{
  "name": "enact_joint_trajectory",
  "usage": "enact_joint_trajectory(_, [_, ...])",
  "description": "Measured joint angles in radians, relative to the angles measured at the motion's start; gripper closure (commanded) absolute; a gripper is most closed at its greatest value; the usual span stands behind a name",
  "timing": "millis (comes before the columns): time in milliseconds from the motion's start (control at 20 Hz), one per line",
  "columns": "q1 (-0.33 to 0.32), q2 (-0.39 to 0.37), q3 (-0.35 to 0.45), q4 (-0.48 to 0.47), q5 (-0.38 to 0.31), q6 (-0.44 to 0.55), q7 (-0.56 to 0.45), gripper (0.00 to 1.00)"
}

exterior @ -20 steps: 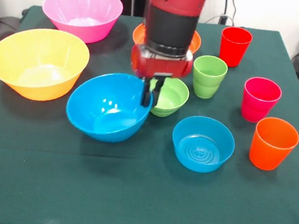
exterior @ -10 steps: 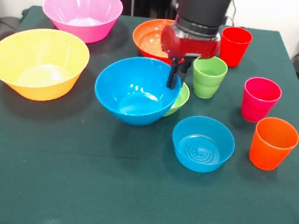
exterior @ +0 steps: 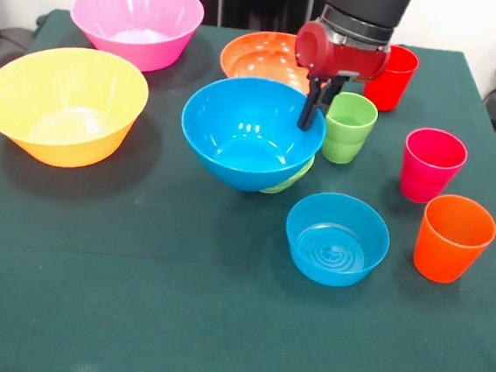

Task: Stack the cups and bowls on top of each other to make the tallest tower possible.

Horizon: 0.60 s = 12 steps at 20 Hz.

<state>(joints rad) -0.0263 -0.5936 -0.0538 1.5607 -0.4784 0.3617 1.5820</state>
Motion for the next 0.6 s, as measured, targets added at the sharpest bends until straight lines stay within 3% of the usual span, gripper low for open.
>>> enact_joint_trajectory(600, [0.041,0.025,-0.065,0.014,0.019,-0.026,0.068,1.0])
